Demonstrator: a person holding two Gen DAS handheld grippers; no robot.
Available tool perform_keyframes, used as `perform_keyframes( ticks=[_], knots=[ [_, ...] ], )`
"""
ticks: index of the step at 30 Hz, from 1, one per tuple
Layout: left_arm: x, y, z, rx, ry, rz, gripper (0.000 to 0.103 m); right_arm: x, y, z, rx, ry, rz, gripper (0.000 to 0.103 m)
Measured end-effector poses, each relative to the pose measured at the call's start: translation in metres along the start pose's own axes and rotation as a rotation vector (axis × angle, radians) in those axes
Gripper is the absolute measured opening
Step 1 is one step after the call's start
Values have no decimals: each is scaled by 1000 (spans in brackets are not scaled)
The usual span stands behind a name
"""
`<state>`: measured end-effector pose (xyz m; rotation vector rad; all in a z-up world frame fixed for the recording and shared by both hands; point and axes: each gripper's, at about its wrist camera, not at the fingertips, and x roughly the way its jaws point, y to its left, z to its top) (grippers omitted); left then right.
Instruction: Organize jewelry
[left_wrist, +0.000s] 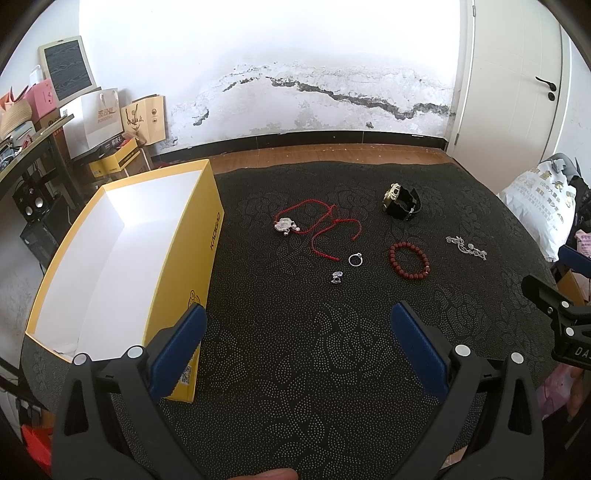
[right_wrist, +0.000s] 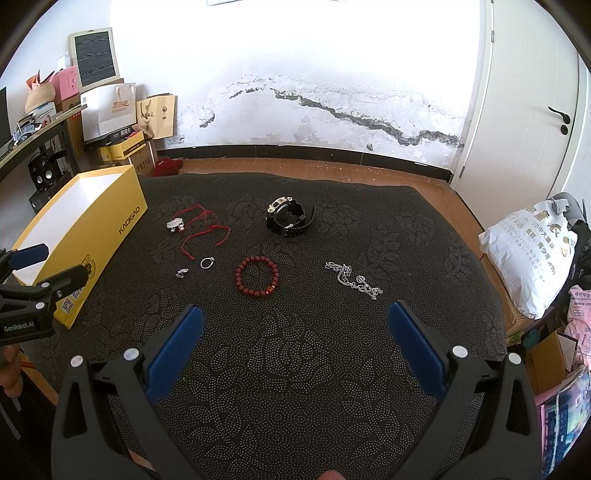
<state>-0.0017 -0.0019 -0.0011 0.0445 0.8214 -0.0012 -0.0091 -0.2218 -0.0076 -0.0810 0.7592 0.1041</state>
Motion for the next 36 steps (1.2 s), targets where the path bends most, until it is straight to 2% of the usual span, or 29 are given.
perform_keyframes(
  ticks=[36],
  knots=[
    [2, -1, -2, 5, 1, 0, 97, 1, 0, 1, -3, -1, -1, 97]
  ],
)
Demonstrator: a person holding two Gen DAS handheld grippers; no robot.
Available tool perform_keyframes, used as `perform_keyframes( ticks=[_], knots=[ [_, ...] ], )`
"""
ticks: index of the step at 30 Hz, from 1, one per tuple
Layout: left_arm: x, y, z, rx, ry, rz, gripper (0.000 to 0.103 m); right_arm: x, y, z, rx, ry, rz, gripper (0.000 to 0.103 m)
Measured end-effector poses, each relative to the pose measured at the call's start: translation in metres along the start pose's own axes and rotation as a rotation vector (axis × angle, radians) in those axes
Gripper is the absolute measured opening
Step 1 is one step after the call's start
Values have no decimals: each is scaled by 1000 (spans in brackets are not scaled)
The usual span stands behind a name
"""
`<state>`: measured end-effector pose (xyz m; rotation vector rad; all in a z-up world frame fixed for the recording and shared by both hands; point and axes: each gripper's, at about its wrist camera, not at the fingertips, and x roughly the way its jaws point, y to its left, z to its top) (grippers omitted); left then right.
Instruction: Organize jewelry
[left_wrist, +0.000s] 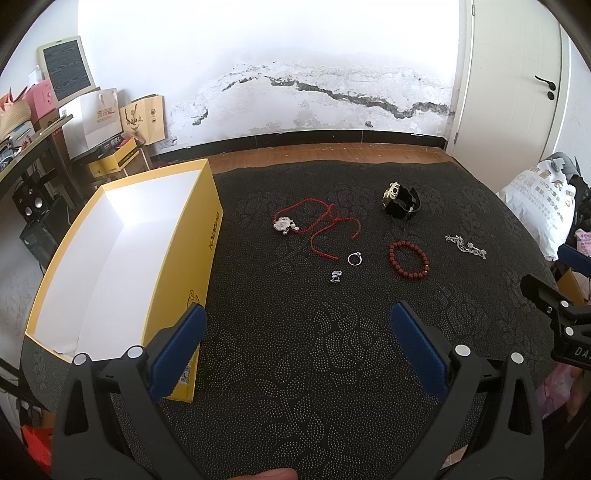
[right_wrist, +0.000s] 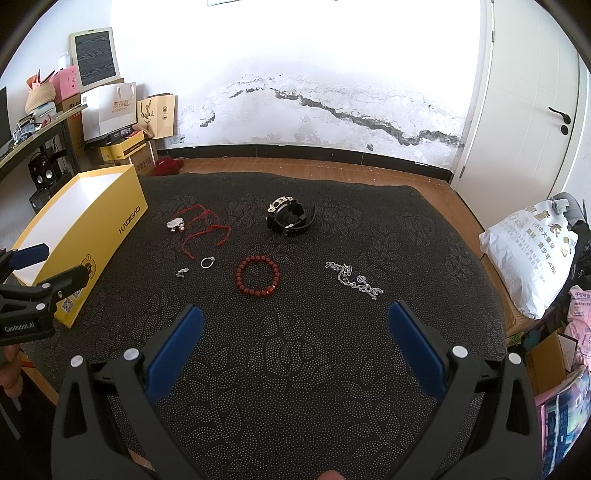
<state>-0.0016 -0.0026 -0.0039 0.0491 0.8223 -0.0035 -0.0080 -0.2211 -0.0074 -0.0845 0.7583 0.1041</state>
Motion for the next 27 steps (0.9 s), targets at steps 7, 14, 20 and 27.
perform_keyframes(
  ticks=[7, 14, 20, 27],
  knots=[
    [0, -1, -1, 4, 0, 1, 97, 0, 0, 0, 0, 1, 0, 97],
    [1, -3, -1, 7, 11, -2, 97, 0, 0, 0, 1, 2, 0, 97],
    [5, -1, 4, -20, 59, -34, 97, 2, -1, 2, 12, 9, 7, 97],
    [26, -2, 19, -43, 122, -53, 97, 14, -5, 12, 24, 35, 32, 97]
  ],
)
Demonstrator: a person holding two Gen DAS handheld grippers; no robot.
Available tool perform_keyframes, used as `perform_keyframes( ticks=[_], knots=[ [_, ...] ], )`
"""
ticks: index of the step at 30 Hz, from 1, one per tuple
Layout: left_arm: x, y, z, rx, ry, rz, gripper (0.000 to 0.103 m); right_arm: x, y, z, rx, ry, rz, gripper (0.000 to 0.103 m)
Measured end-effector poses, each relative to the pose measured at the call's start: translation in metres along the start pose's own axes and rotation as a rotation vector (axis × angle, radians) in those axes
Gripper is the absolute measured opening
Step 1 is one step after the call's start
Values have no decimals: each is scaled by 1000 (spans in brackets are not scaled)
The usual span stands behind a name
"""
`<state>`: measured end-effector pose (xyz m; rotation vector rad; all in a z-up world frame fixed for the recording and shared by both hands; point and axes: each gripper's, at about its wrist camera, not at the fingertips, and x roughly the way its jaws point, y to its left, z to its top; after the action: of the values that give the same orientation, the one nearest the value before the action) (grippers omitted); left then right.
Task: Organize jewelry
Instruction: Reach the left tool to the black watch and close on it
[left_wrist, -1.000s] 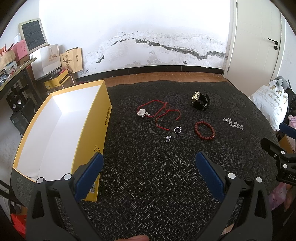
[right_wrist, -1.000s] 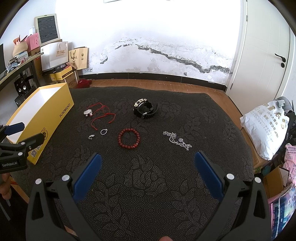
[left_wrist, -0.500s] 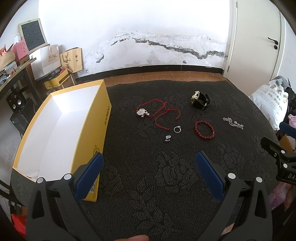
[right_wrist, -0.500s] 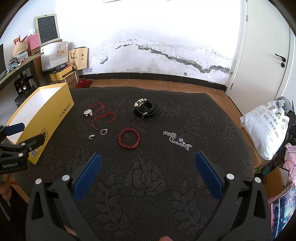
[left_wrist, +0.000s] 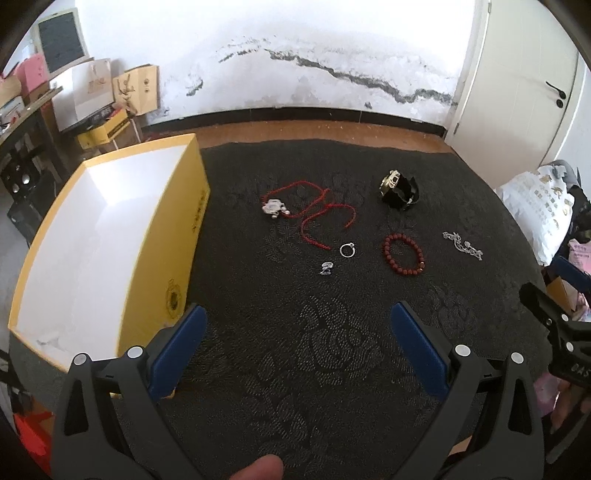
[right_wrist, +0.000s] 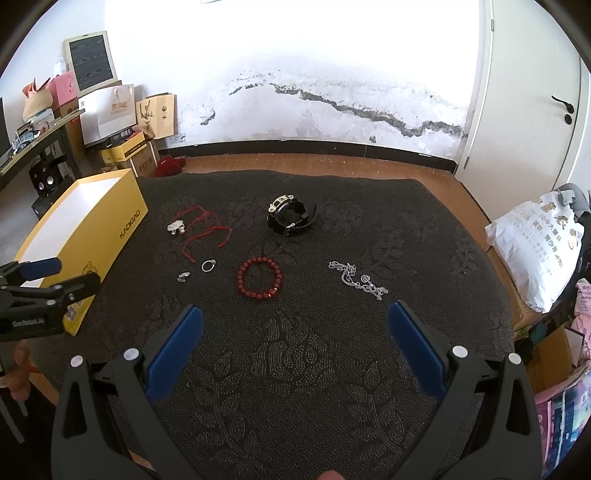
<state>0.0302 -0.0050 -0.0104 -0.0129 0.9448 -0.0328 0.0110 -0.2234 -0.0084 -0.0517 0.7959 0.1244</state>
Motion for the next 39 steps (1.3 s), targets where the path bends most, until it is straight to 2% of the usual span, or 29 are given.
perform_keyframes(
  ticks=[6, 10, 13, 15, 21, 27, 39],
  knots=[
    [26, -13, 21, 34, 44, 7, 97, 16, -5, 13, 0, 23, 7, 97],
    [53, -22, 41, 18, 104, -23, 97, 21, -17, 18, 28, 32, 5, 97],
    [73, -38, 58, 38, 118, -42, 97, 27, -26, 20, 50, 48, -11, 97],
    [84, -51, 66, 62, 111, -28, 97, 32, -33, 18, 63, 61, -29, 97],
    [117, -96, 103, 107, 55, -43, 97, 42, -52, 19, 109, 86, -44, 97],
    [154, -130, 126, 161, 16, -70, 97, 47, -56, 16, 106, 99, -57, 97],
    [207, -169, 126, 234, 39, -79, 97, 57, -60, 15, 112, 119, -51, 97]
  ],
)
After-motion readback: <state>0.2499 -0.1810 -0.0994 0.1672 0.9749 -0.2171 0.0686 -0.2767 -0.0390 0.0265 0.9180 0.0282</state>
